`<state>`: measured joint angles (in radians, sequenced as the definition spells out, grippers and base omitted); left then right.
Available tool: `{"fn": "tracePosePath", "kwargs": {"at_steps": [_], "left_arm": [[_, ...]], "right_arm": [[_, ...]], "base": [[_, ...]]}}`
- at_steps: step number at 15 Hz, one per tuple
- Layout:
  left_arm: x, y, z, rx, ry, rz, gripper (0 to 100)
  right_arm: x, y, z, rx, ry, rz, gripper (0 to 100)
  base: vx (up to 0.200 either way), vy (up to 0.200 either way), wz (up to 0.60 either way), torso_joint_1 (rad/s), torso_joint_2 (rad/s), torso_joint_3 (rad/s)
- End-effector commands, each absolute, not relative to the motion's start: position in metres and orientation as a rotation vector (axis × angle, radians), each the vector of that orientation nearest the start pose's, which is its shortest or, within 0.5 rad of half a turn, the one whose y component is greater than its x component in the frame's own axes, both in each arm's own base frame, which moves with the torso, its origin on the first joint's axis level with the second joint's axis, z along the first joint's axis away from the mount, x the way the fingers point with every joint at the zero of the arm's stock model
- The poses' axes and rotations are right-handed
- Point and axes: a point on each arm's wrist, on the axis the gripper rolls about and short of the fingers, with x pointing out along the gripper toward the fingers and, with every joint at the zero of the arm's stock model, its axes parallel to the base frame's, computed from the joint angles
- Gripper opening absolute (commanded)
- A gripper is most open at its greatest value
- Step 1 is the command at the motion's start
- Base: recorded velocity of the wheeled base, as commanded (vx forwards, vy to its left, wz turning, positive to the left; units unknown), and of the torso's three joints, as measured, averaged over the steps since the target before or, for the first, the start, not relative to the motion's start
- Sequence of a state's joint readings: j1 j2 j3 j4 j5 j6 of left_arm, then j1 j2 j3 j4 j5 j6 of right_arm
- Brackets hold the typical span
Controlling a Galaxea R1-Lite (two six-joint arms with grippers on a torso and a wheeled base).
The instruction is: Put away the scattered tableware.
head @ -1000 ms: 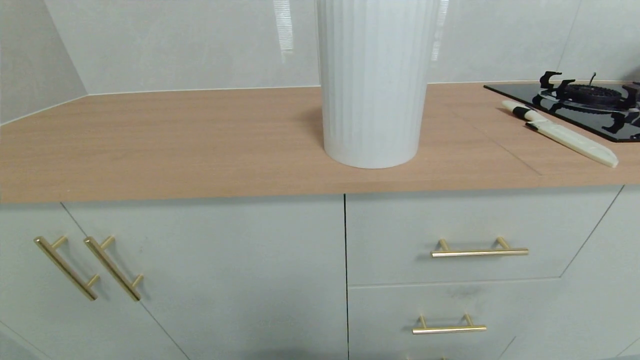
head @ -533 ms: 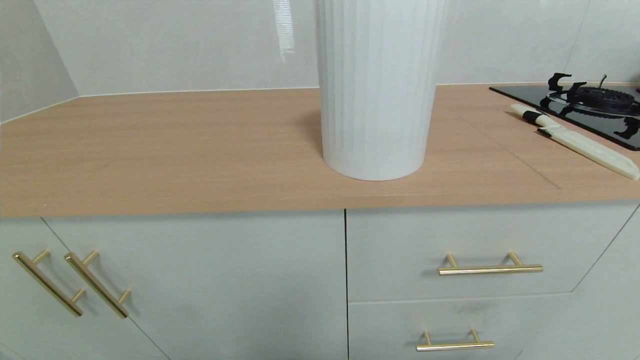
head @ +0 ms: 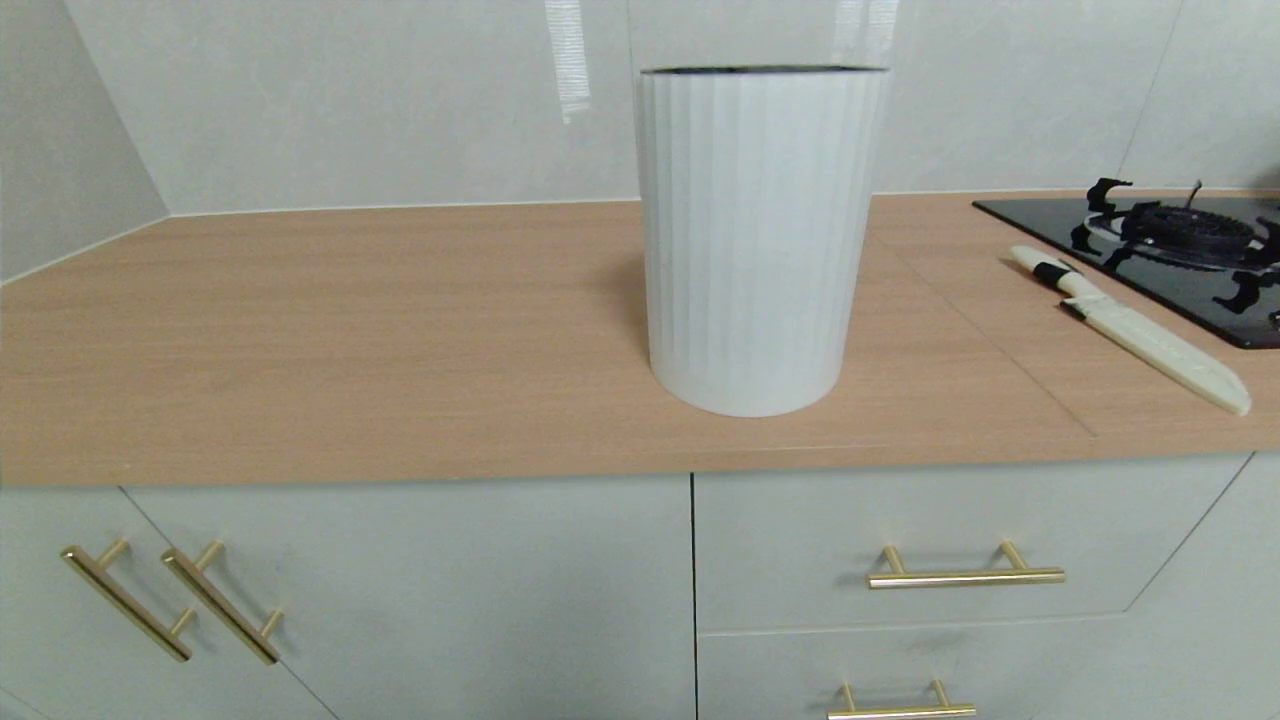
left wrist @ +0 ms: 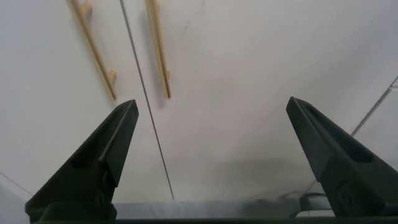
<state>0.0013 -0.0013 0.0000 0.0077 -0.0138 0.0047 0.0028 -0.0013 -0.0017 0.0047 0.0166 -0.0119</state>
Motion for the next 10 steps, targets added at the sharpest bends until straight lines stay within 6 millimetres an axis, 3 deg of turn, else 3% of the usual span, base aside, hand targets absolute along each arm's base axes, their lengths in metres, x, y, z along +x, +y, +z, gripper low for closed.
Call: {"fn": "tracePosePath", "kwargs": {"at_steps": [1, 10], "left_arm": [[-0.0228, -0.0003, 0.0747, 0.005, 0.008, -0.012, 100], [-0.0228, -0.0003, 0.0747, 0.005, 0.008, -0.012, 100]], "right_arm": [[-0.0229, 0.0003, 0.0754, -0.012, 0.003, 0.020, 100], [-0.0229, 0.0003, 0.0754, -0.012, 0.003, 0.020, 100]], "base": [[0.000, 0.000, 0.00, 0.046, -0.53, -0.266], [0.000, 0.000, 0.00, 0.218, -0.47, -0.270]]}}
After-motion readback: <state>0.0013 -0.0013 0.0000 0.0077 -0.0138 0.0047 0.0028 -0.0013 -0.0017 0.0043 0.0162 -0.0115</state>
